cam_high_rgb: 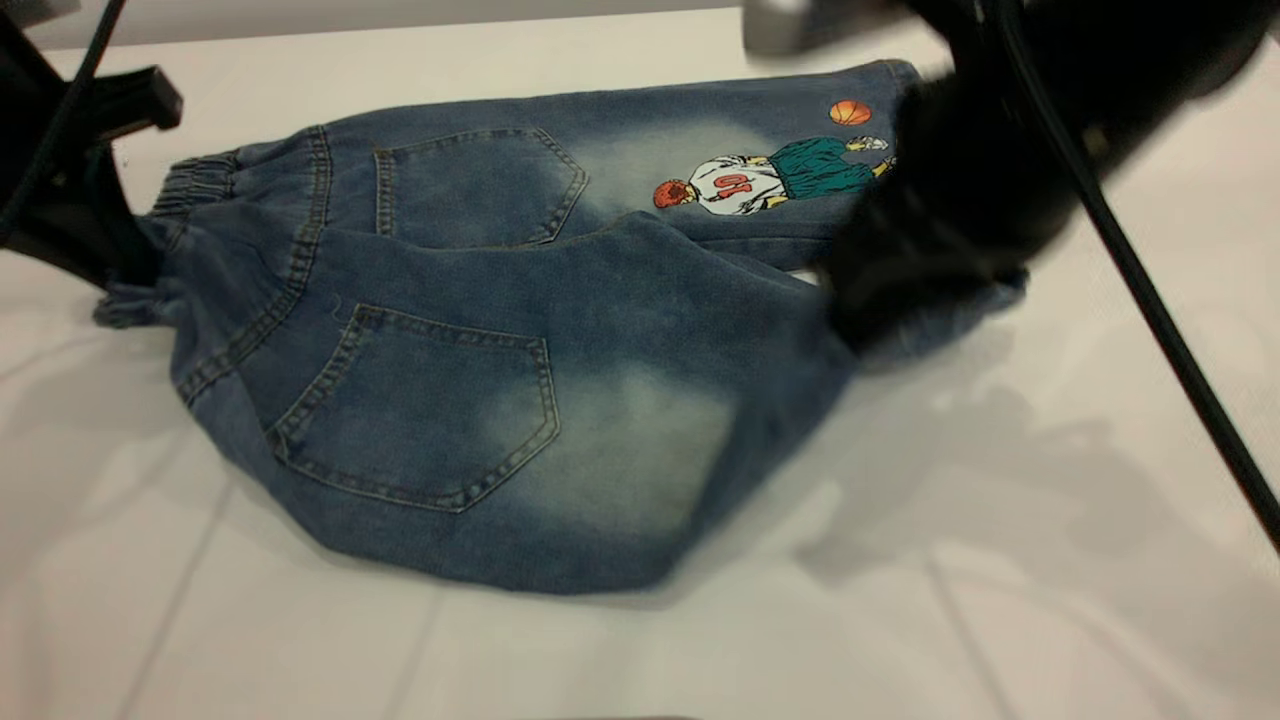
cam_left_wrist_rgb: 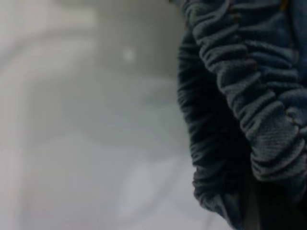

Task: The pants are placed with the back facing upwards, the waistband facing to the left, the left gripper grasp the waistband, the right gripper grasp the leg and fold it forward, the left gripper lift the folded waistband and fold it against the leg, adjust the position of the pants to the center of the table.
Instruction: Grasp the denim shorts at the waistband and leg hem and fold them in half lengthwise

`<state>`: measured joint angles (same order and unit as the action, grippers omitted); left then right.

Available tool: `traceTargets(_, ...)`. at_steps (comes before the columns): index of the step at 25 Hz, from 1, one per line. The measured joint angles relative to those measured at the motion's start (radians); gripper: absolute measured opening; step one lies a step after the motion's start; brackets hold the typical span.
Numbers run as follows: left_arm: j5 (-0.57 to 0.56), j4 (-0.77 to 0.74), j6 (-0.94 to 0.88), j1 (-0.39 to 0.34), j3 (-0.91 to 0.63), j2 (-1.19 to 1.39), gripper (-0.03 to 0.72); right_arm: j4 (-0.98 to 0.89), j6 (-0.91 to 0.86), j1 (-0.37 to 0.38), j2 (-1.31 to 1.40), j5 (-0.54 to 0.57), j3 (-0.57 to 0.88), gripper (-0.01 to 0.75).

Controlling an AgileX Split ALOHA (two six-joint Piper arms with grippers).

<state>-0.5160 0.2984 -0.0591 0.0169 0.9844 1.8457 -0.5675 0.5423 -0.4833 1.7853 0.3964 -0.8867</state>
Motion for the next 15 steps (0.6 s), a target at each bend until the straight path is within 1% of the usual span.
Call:
traceTargets(4, 0.038, 0.06, 0.001, 0.0, 0.0, 0.0, 0.048, -0.001, -0.01, 0.077, 0.0, 0.04, -0.09, 0.025)
traceTargets(10, 0.043, 0.161, 0.001, 0.0, 0.049, 0.0, 0.048, -0.001, -0.042, 0.199, 0.0, 0.067, -0.166, 0.025)
traceTargets(12, 0.042, 0.212, 0.002, 0.0, 0.071, 0.0, 0.048, 0.0, -0.044, 0.228, 0.0, 0.058, -0.179, 0.025)
traceTargets(15, 0.042, 0.273, 0.002, 0.0, 0.103, 0.0, 0.048, 0.0, -0.045, 0.258, 0.0, 0.004, -0.184, 0.025)
